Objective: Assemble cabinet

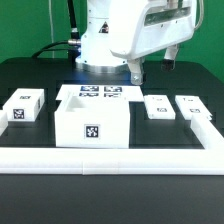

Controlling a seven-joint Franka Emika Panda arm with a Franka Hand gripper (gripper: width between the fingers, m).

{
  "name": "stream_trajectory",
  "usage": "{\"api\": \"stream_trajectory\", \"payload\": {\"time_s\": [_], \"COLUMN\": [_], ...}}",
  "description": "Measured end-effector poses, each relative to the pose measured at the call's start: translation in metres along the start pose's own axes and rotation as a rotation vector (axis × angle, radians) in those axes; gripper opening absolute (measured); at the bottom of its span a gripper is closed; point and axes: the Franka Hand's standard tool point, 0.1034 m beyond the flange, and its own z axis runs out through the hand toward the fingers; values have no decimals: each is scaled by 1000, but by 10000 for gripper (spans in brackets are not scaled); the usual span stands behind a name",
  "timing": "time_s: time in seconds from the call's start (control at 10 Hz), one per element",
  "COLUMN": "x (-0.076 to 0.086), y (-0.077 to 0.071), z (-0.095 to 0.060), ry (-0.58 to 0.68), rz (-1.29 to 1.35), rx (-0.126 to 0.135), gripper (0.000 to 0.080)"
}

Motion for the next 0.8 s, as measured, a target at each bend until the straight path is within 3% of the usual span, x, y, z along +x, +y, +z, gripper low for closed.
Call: {"api": "stream_trajectory", "payload": {"time_s": [0.8], "x": [0], "y": [0], "z": [0], "ry": [0], "rz": [0], "rx": [0], "gripper": [798]}}
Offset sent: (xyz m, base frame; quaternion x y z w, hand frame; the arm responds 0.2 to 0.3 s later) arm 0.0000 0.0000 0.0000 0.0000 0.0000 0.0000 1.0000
